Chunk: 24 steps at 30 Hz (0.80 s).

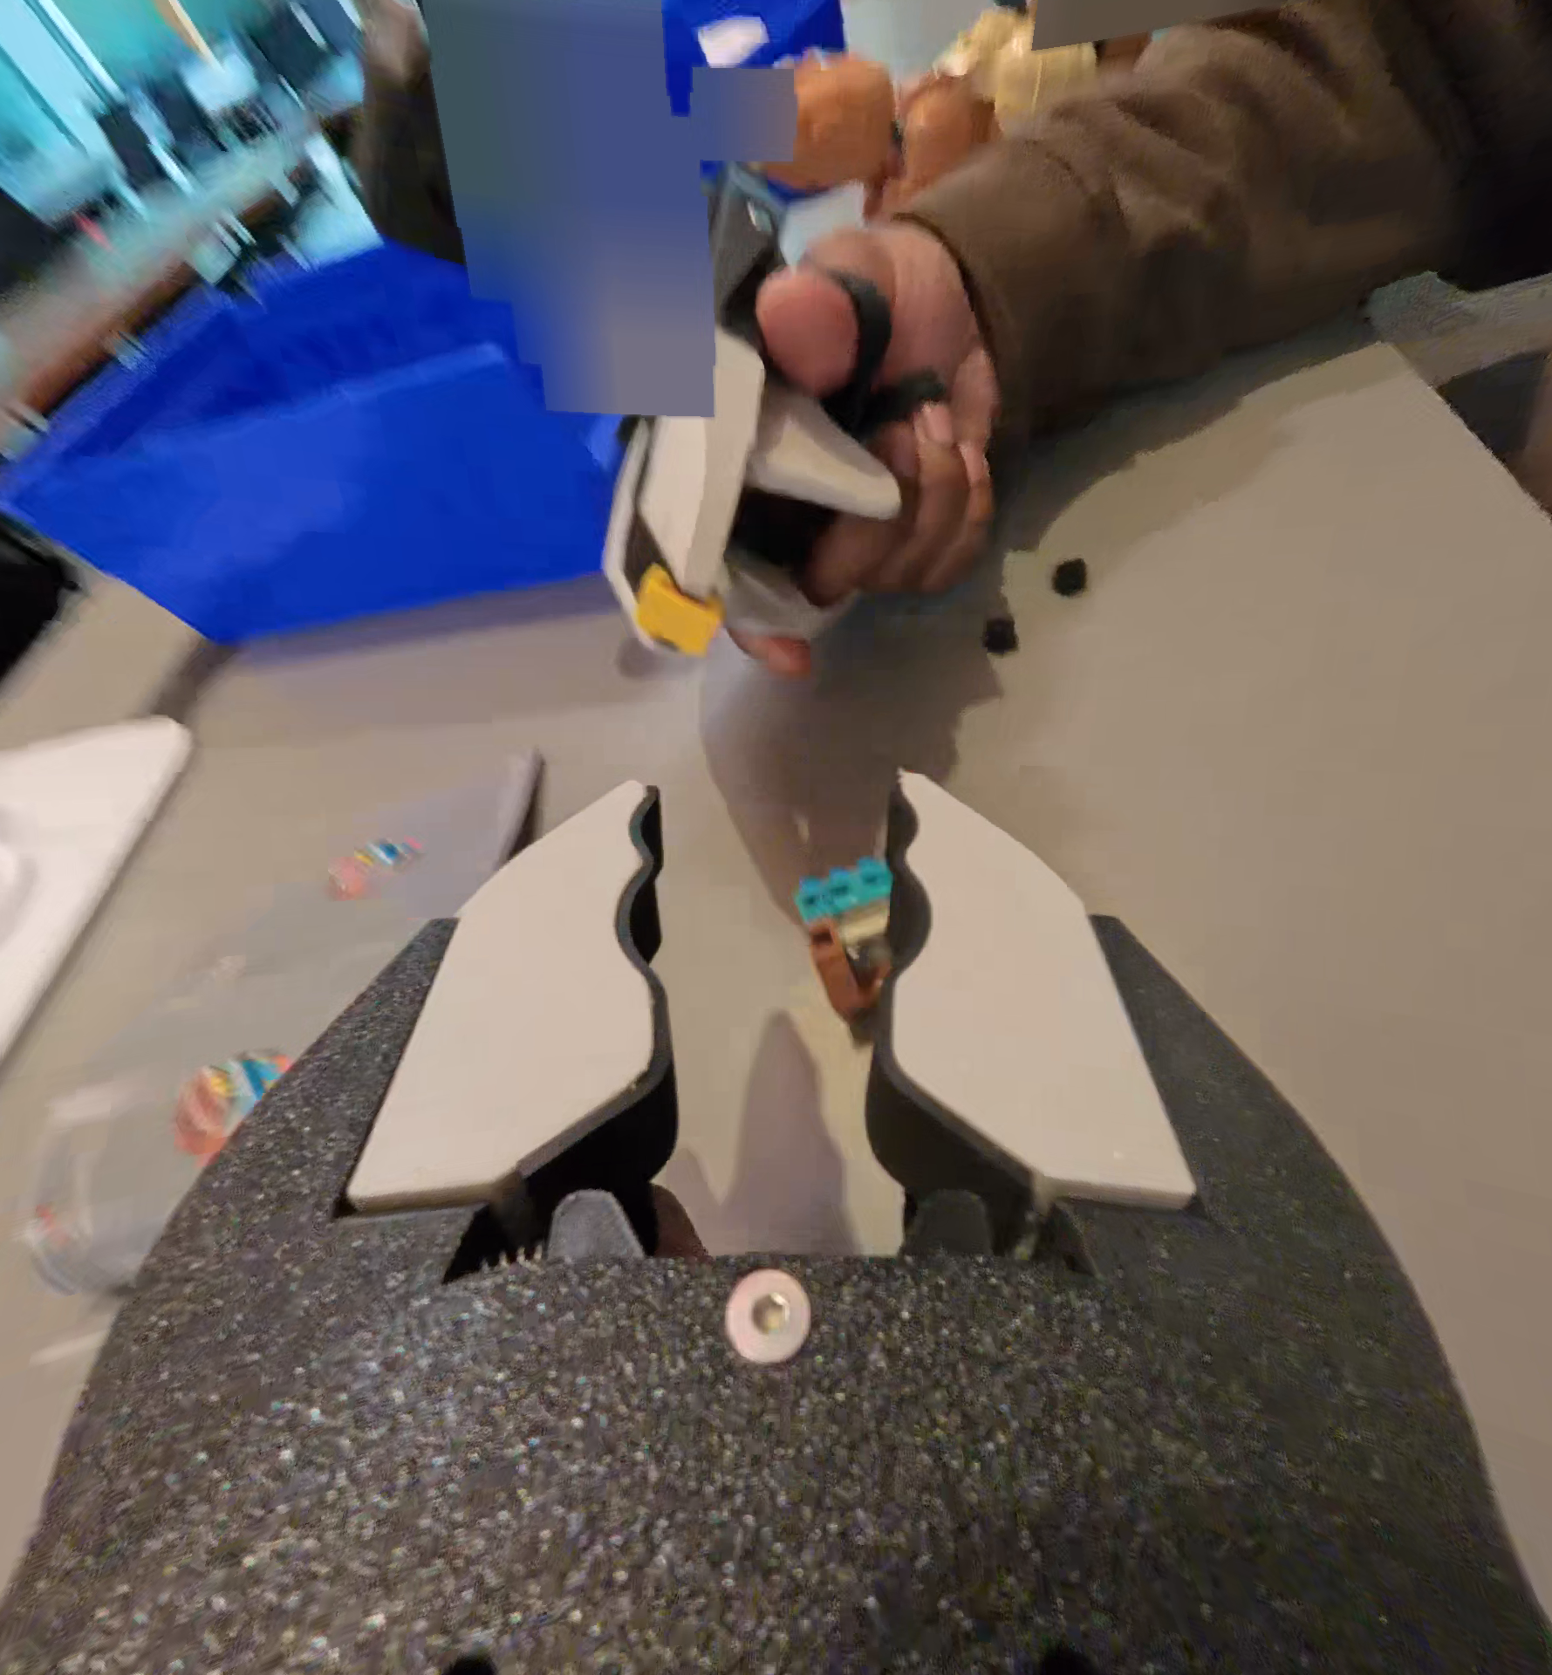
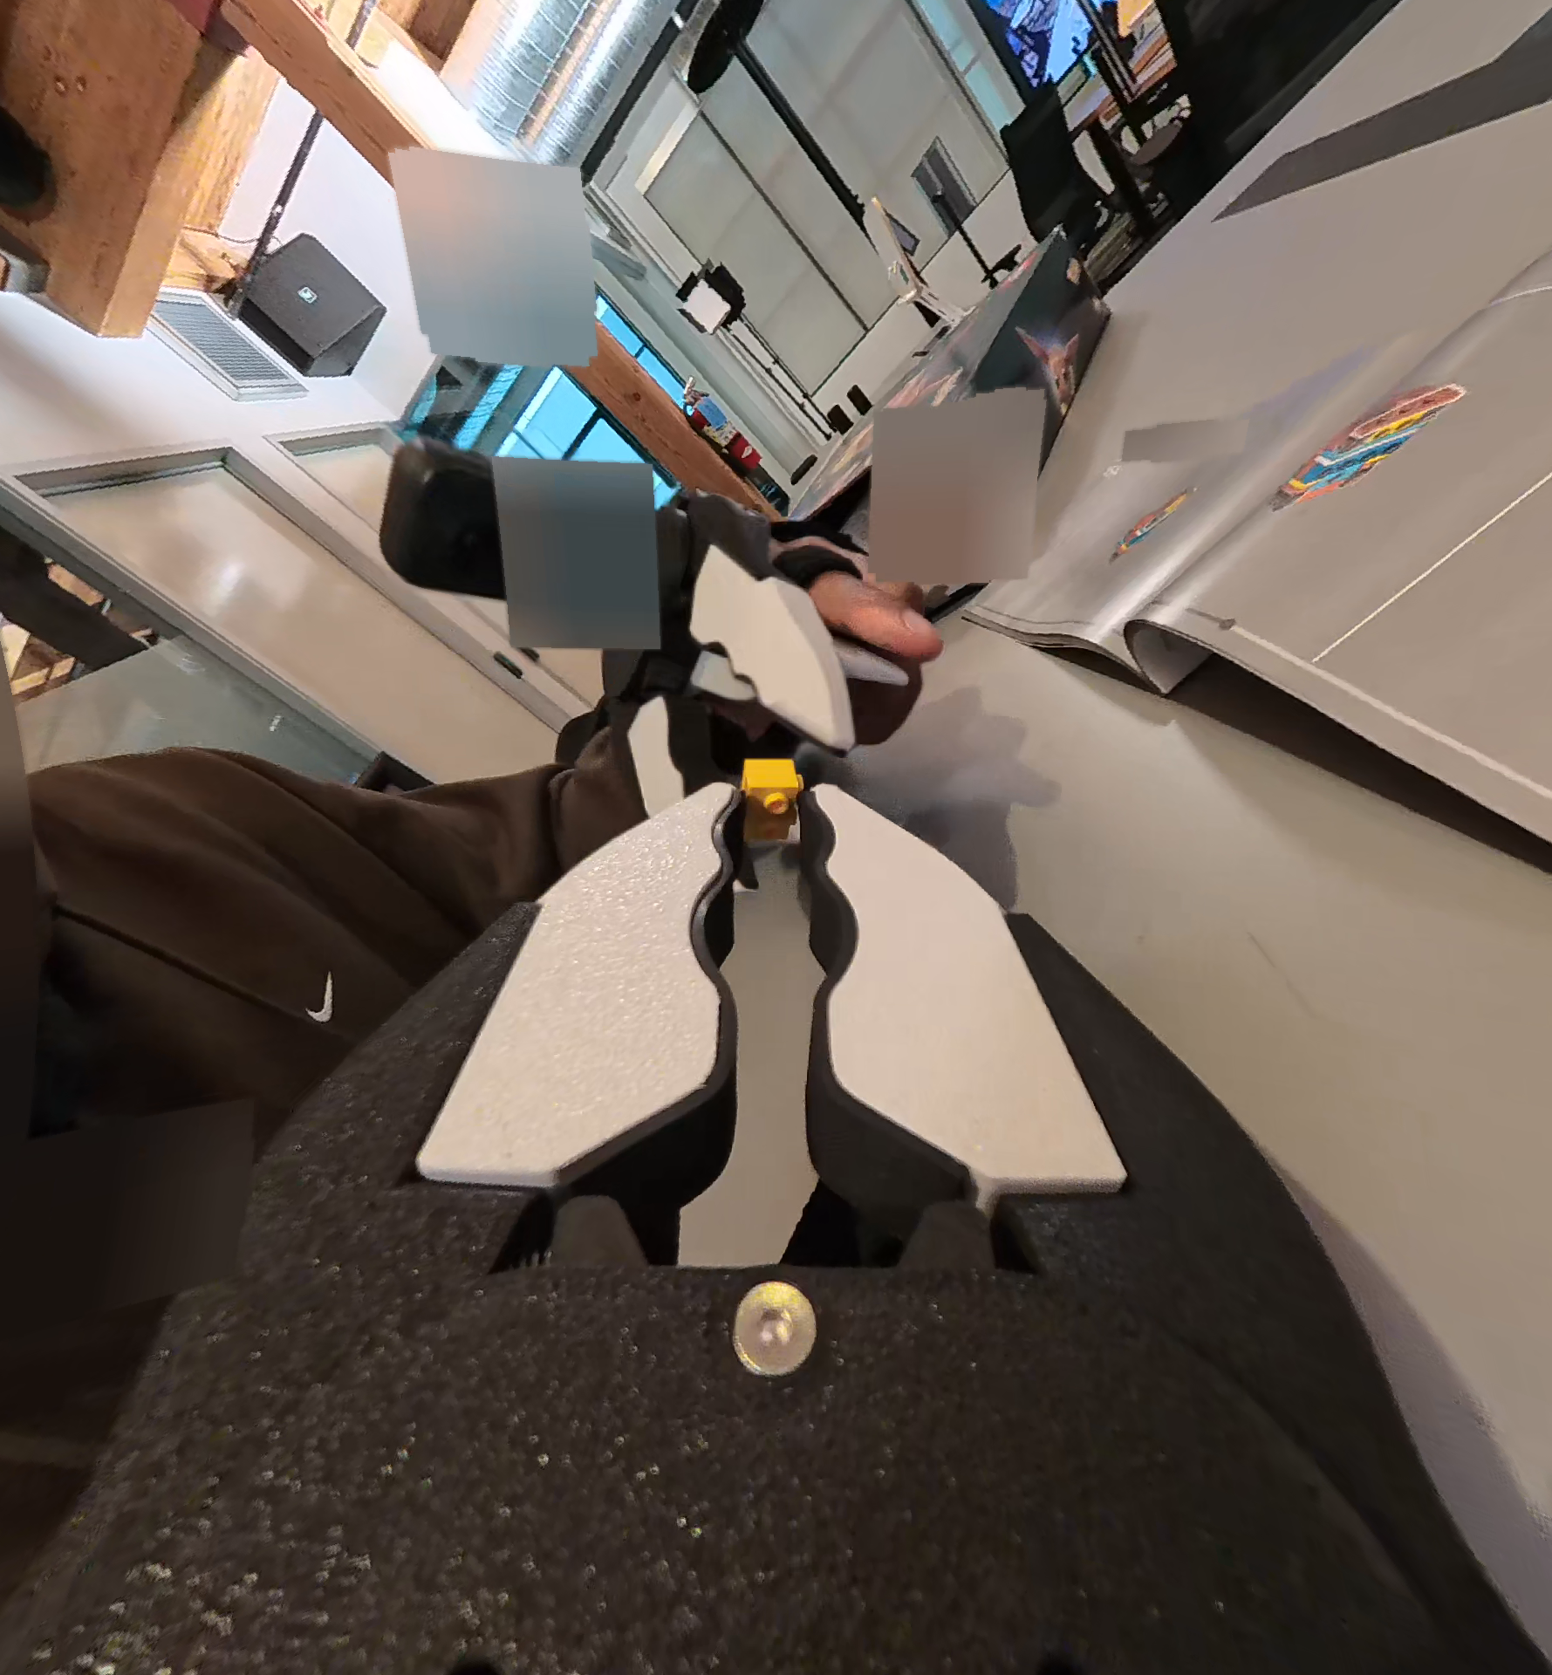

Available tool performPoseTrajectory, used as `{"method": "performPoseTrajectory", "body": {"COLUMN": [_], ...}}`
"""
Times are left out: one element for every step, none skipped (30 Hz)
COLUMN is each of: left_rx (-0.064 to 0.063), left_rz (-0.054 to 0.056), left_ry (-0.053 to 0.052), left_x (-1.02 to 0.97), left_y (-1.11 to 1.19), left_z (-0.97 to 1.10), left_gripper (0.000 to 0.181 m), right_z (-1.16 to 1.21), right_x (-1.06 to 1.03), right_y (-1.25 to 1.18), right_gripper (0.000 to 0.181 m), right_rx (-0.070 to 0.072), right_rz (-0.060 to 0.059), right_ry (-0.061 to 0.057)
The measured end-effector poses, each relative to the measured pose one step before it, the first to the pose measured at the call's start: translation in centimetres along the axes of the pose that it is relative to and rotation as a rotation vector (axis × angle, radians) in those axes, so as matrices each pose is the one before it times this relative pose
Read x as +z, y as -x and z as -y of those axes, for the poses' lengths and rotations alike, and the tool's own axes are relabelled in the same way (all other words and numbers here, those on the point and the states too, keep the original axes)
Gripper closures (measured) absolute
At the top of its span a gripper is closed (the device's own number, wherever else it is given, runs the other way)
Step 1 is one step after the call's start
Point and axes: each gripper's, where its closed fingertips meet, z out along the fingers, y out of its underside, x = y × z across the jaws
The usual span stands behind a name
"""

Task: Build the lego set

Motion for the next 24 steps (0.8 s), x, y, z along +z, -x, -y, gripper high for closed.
{"method": "performPoseTrajectory", "body": {"left_rx": [-0.0496,-0.0474,-0.029,-0.0121,0.0001,0.0065,0.004,-0.0027,-0.0255,-0.0104,-0.0089,-0.0016,0.0002,-0.0056,-0.0128,-0.0161,-0.013,-0.0018,0.0104,0.0149,0.0158,0.0105,-0.0004,-0.0033], "left_rz": [-0.0629,-0.0608,-0.0309,-0.0135,0.0016,0.0181,0.0195,0.0161,0.0038,0.009,0.007,0.024,0.0256,0.015,0.0113,0.0145,0.0105,0.0063,0.008,0.0134,0.015,0.0145,0.011,0.0034], "left_ry": [0.0453,0.0511,0.0528,0.0543,0.0556,0.0496,0.0429,0.0233,-0.0415,-0.0095,-0.0056,-0.0064,-0.0118,-0.0066,-0.0007,0.0039,0.0026,0.0001,-0.0039,0.0013,0.011,0.0181,0.0234,0.0156], "left_x": [-0.165,-0.008,0.136,0.266,0.384,0.445,0.452,0.443,0.177,0.289,0.182,0.167,0.193,0.209,0.194,0.161,0.119,0.068,0.036,0.034,0.037,0.004,-0.017,-0.061], "left_y": [-0.753,-0.821,-0.5,-0.306,-0.132,0.086,0.097,0.063,-0.045,0.006,0.0,0.242,0.258,0.123,0.136,0.203,0.17,0.074,0.04,0.077,0.082,0.065,0.042,-0.089], "left_z": [-0.786,-0.896,-0.982,-1.046,-1.062,-0.965,-0.825,-0.491,0.567,0.176,0.226,0.29,0.352,0.277,0.175,0.094,0.067,0.058,0.122,0.088,0.037,0.019,0.047,0.163], "left_gripper": [0.128,0.122,0.118,0.115,0.113,0.111,0.111,0.11,0.113,0.115,0.119,0.12,0.122,0.128,0.137,0.142,0.142,0.142,0.143,0.143,0.143,0.143,0.144,0.144], "right_z": [0.002,-0.043,-0.064,-0.076,-0.072,-0.09,-0.105,-0.066,-0.041,-0.046,-0.041,-0.041,-0.041,-0.052,-0.061,-0.074,-0.07,-0.072,-0.107,-0.146,-0.229,-0.346,-0.483,-0.547], "right_x": [-0.052,-0.031,-0.015,-0.009,0.003,0.006,0.007,0.011,0.006,0.003,0.011,0.01,0.017,0.026,0.021,0.022,0.026,0.023,0.039,0.081,0.123,0.169,0.222,0.232], "right_y": [-0.157,-0.13,-0.139,-0.136,-0.129,-0.155,-0.164,-0.133,-0.093,-0.057,-0.049,-0.053,-0.075,-0.092,-0.103,-0.097,-0.037,-0.009,0.052,0.122,0.163,0.094,0.023,0.0], "right_gripper": [0.17,0.17,0.17,0.17,0.17,0.17,0.17,0.17,0.17,0.17,0.17,0.17,0.17,0.17,0.17,0.17,0.17,0.17,0.17,0.17,0.17,0.17,0.17,0.17], "right_rx": [-0.0052,-0.0051,-0.0058,-0.0059,-0.0052,-0.0035,-0.0019,-0.001,-0.0011,-0.0012,-0.0013,-0.0012,-0.0005,0.0009,0.0009,-0.0003,-0.0013,-0.0015,-0.0004,0.0031,0.0084,0.013,0.0149,0.0125], "right_rz": [-0.0111,-0.0098,-0.01,-0.0097,-0.0087,-0.0089,-0.0095,-0.0082,-0.0055,-0.004,-0.003,-0.0034,-0.0037,-0.0044,-0.0052,-0.0046,-0.0032,-0.0025,-0.0006,0.003,0.0045,-0.0001,-0.0065,-0.0087], "right_ry": [0.0035,0.0051,0.0058,0.0057,0.0052,0.0061,0.0061,0.0046,0.0033,0.0035,0.0035,0.0035,0.0031,0.0032,0.0039,0.0046,0.0051,0.006,0.0082,0.0112,0.0158,0.0233,0.0312,0.0341]}}
